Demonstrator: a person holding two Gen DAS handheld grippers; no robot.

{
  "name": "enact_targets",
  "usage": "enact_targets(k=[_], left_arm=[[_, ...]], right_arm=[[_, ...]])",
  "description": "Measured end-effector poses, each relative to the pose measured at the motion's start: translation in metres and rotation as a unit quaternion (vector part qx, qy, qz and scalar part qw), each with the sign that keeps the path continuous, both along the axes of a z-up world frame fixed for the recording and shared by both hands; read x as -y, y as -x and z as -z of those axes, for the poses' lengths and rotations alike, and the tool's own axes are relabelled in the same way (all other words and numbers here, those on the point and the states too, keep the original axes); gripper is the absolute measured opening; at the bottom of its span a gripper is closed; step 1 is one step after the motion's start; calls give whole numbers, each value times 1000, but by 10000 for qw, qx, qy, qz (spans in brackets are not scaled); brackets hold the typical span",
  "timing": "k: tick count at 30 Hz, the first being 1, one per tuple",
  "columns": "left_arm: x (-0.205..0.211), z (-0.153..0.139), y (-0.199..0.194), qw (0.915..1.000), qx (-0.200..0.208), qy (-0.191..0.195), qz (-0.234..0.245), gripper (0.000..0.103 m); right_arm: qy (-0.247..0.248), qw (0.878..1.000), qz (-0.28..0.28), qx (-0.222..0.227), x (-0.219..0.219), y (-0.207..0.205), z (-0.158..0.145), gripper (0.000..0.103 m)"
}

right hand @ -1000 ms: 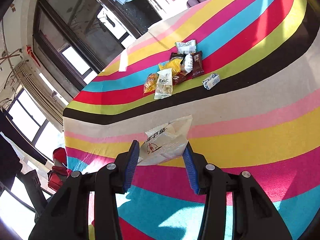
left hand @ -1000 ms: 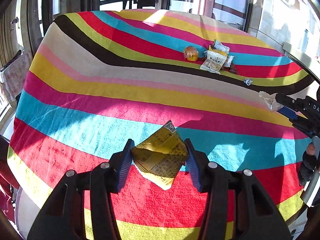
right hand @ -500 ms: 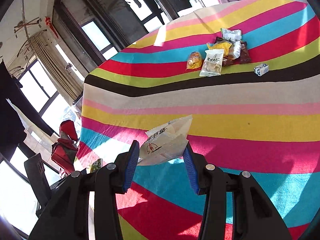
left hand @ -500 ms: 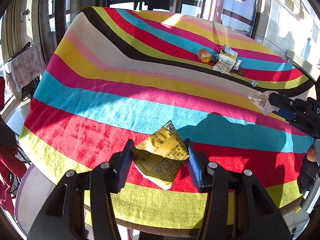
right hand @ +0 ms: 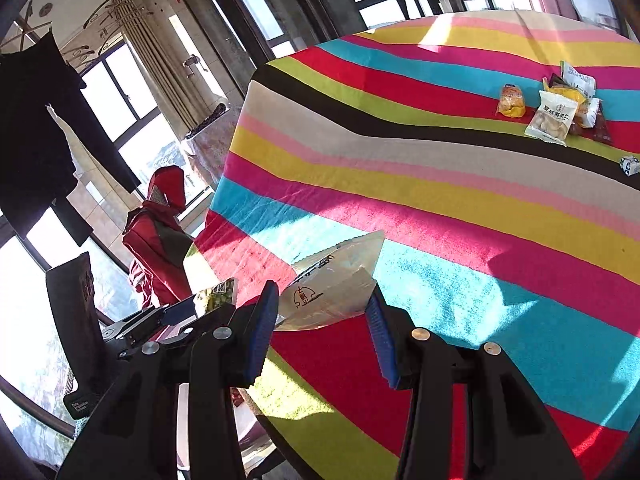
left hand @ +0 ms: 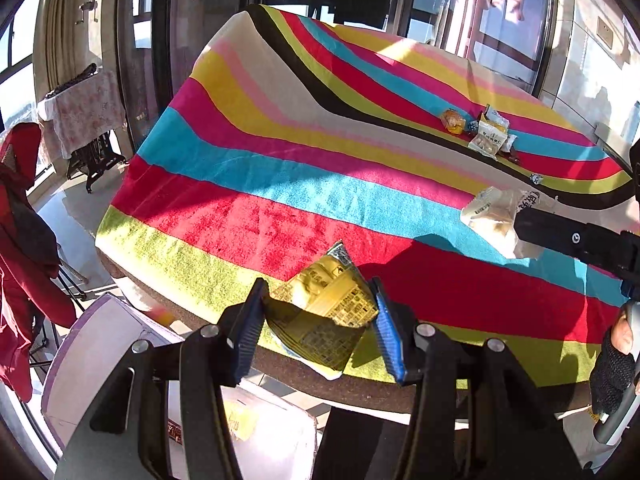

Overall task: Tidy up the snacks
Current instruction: 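Carry both packets to the white box and open both tools inside it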

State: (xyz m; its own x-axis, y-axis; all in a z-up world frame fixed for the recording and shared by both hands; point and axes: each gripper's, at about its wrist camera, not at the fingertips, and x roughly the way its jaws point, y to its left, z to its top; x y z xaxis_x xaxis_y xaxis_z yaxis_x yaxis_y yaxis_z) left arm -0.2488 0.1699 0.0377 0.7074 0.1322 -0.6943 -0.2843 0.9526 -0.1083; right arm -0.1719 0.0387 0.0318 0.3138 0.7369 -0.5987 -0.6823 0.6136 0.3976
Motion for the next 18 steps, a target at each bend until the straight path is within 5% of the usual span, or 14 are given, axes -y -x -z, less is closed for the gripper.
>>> enact_targets(k=[7,18], left_arm=[[-32,8,38,9985,-80,32,-537,51],[-89,42,96,9880,-461,184,-1461,51]], right_arm=[[375,9938,-964,407,-51,52,-1,45],[860,9649,-2417,566,-111,133,29,45]])
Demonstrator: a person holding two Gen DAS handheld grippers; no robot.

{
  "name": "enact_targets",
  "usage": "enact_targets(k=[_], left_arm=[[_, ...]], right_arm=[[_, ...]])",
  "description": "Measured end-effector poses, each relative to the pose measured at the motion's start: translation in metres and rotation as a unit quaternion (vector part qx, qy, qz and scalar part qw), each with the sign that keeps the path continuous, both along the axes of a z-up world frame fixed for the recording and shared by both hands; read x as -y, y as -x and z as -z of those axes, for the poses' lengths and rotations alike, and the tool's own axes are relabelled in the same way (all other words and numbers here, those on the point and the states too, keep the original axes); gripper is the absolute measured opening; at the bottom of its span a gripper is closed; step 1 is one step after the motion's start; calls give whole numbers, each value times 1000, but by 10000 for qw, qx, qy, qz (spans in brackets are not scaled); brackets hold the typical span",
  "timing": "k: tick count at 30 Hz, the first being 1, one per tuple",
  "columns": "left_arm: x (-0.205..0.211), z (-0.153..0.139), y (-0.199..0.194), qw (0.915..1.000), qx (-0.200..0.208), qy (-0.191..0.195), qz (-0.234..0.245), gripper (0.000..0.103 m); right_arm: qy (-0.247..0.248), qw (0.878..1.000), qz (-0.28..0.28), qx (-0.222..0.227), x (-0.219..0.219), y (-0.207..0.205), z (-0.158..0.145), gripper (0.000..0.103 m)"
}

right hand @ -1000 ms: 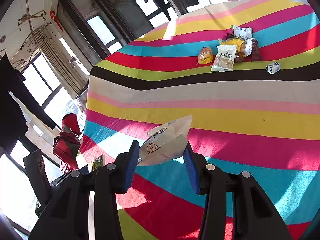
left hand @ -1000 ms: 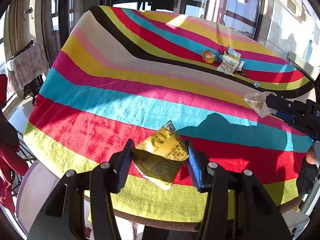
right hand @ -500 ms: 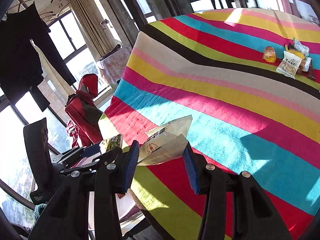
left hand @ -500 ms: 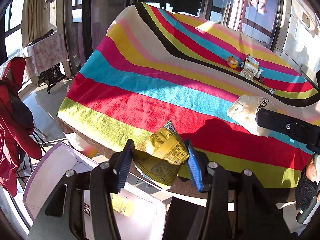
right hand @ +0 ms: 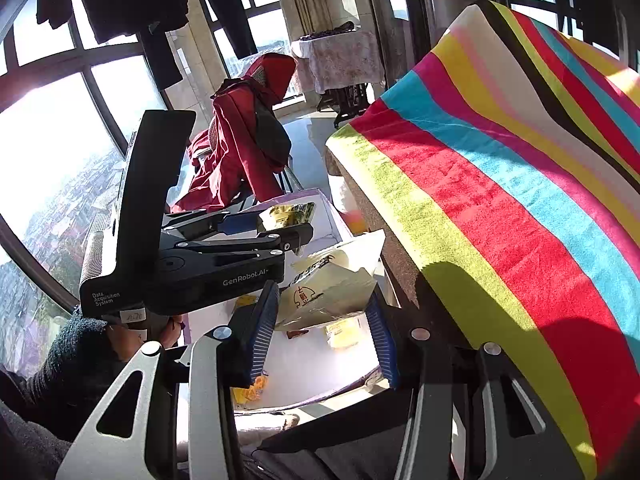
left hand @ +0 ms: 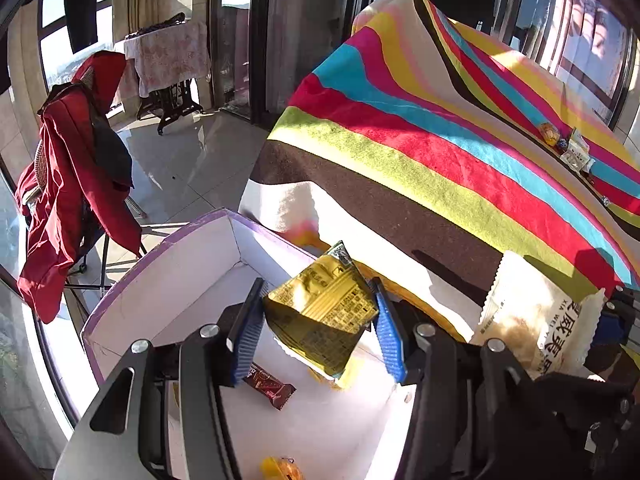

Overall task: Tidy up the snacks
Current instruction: 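Carry both packets to the white box and open both tools inside it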

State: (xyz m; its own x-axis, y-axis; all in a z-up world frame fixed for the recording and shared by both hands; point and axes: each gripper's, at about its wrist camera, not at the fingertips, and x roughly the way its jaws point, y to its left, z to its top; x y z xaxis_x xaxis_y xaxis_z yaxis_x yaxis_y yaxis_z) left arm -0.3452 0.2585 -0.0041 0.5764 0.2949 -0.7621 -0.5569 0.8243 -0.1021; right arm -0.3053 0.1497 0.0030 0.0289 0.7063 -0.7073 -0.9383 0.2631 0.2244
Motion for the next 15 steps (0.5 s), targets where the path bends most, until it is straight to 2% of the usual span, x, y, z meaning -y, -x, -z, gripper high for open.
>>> enact_targets(k=[7,10,11,12,13,14,15], left_arm=[[-27,14,32,9983,-266,-1,-522,52],[-34,18,42,9958,-446,-131,-787,55],[-37,17,44,9939,-541,-215,-938,67],[-41,16,46,9907,-653,-312,-1155,88],[-44,14,49,9876,-714,-396,-1341,96],[-46,9,49,9855,-705,-484,-1465,101],[-46,5,49,9839,-685,-575,-1548,101]], right_arm=[[256,9973,-679,-102,-16,37,20,45],[264,9938,-1057,-198,-20,53,24,46],[257,9928,-1150,-217,-20,55,23,52],[218,9927,-1167,-207,-18,56,21,60],[128,9934,-1125,-180,-15,55,17,72],[41,9943,-1055,-159,-11,51,13,74],[-24,9952,-965,-149,-7,45,8,74]])
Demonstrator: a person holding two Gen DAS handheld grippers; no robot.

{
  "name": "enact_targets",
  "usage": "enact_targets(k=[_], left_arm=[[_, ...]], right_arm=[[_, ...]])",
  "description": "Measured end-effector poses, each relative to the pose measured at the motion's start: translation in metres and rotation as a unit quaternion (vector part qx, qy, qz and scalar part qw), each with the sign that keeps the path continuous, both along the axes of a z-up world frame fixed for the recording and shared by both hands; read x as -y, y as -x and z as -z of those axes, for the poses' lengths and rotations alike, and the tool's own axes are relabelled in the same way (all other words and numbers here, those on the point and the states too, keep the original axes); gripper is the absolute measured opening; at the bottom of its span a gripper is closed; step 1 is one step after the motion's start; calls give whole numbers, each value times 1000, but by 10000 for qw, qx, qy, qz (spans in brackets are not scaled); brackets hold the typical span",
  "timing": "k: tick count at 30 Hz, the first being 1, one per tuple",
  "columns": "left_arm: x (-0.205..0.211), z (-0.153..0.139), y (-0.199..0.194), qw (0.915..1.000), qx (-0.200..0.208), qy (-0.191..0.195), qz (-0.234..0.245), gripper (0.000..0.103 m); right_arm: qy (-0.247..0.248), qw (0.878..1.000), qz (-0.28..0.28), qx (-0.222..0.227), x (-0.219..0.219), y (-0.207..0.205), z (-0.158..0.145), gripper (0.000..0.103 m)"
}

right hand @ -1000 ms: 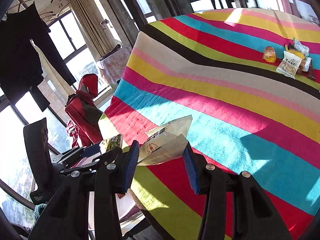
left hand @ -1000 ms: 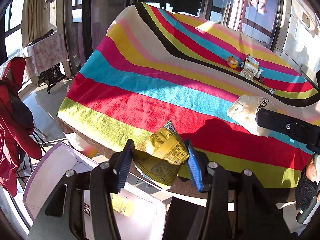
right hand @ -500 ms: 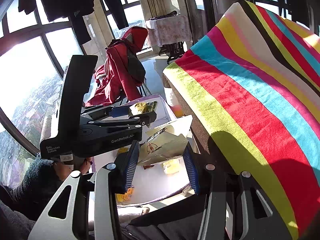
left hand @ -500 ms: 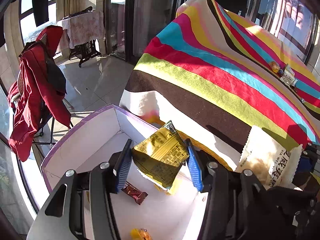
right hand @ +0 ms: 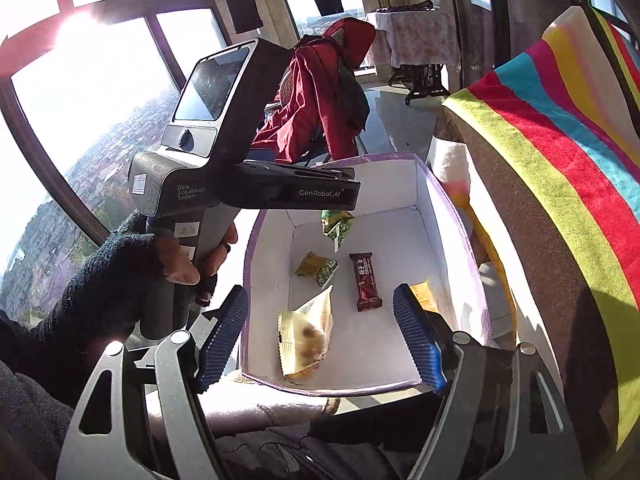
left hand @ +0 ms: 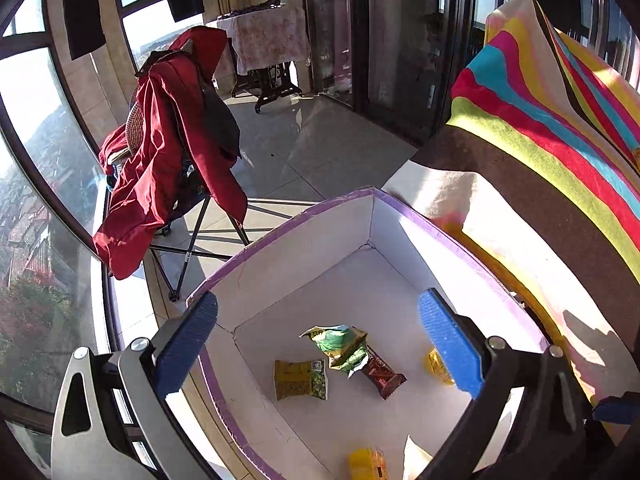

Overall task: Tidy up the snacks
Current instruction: 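Carry both packets to the white box and open both tools inside it, then move both open tools back over the snack pile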

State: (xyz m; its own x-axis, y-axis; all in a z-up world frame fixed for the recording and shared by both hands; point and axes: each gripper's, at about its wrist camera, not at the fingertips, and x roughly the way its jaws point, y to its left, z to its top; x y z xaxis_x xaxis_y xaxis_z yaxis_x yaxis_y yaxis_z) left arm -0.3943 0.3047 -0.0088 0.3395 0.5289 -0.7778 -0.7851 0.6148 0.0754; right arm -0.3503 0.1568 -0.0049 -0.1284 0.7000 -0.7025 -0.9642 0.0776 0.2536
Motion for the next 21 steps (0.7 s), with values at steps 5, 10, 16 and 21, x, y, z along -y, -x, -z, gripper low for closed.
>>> enact_targets(k=[5,10,16,21], left_arm=[[10,-16,-33,9983,-510,-284,30,101],[61,-33,-102,9920,-433,-246,1159,101],[149,-68,-205,9490,723,394,3044,101],[226,-63,-309,9090,864,620,4030,101]], right_arm=[[-391,9944,979,14,42,-49,-22,75],[-680,9704,2301,254,105,-110,-41,80],[-677,9116,4030,441,206,-191,-38,86],[-597,8434,5338,-108,288,-266,-13,86]])
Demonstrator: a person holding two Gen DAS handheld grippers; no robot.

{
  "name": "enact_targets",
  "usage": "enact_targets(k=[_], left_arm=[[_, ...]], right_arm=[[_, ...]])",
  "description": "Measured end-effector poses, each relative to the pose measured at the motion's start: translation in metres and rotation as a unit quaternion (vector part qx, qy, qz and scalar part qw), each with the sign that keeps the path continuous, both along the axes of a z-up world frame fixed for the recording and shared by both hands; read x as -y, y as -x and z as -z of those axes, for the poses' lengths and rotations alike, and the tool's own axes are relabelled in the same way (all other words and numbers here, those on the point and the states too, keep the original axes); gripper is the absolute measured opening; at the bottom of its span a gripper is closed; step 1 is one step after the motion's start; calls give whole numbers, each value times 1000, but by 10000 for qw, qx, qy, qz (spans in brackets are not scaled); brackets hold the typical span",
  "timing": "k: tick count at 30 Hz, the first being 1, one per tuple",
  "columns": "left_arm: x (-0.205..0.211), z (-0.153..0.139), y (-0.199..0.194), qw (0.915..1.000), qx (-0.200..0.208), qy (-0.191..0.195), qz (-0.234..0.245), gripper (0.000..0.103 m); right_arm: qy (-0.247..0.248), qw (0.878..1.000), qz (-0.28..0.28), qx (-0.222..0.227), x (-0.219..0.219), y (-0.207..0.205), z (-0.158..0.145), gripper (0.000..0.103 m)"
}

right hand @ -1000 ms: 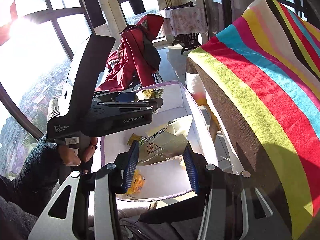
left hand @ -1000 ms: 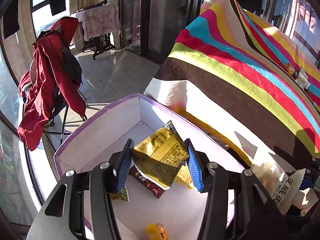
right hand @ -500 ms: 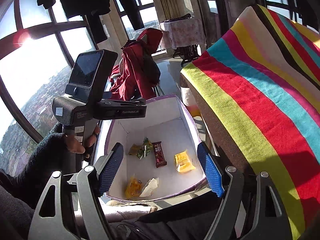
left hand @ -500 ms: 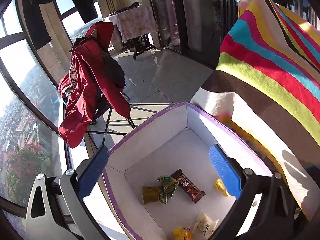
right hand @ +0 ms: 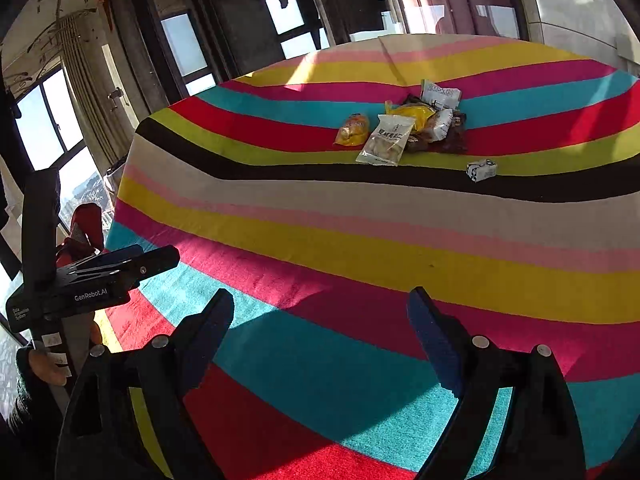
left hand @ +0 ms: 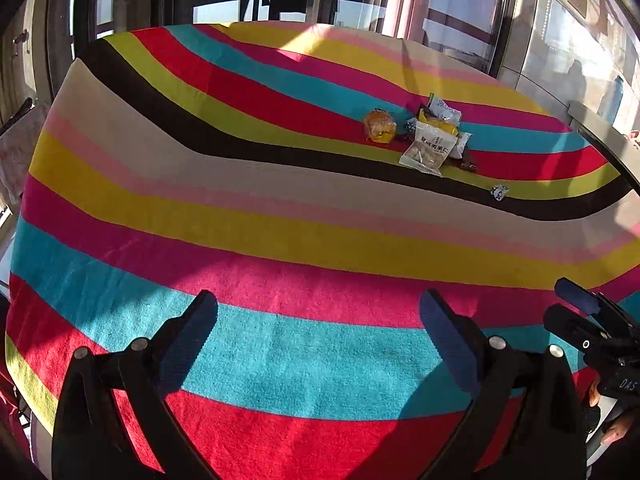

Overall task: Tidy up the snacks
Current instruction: 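Move both open tools back over the snack pile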

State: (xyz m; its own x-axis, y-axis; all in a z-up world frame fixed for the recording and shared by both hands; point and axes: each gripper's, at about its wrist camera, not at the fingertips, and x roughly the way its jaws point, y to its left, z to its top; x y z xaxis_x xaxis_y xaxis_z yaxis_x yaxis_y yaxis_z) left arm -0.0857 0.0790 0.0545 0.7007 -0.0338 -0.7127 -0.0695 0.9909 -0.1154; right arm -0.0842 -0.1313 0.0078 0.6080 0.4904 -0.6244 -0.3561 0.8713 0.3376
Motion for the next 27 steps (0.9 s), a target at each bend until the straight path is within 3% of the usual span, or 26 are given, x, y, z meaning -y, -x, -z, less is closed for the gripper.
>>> enact_targets(k=[2,7,12,14,21,23,27], left_arm=[[23,3,-36,9998,2,11,216,101],[65,12,-100,9985,-122,-84,523,101],[69,31,-120,9966,-510,229,599,101],[63,31,-120,9965,-446,434,565,101],[63,31,-121,9969,-449,392,510,101],[63,31,-121,9969,-444,398,510,101],[63,31,-122,9969,-452,381,513,101]], right_arm=[[-174,9992,327,-125,24,-24,4,86],[443,9987,230,38,41,-88,4,86],[979,9950,-182,-65,37,-148,9,75],[1069,9938,-278,-113,34,-165,10,70],[1458,9871,-624,-219,15,-188,20,62],[1660,9843,-605,-62,14,-182,18,35],[1213,9914,-488,27,30,-160,11,34]])
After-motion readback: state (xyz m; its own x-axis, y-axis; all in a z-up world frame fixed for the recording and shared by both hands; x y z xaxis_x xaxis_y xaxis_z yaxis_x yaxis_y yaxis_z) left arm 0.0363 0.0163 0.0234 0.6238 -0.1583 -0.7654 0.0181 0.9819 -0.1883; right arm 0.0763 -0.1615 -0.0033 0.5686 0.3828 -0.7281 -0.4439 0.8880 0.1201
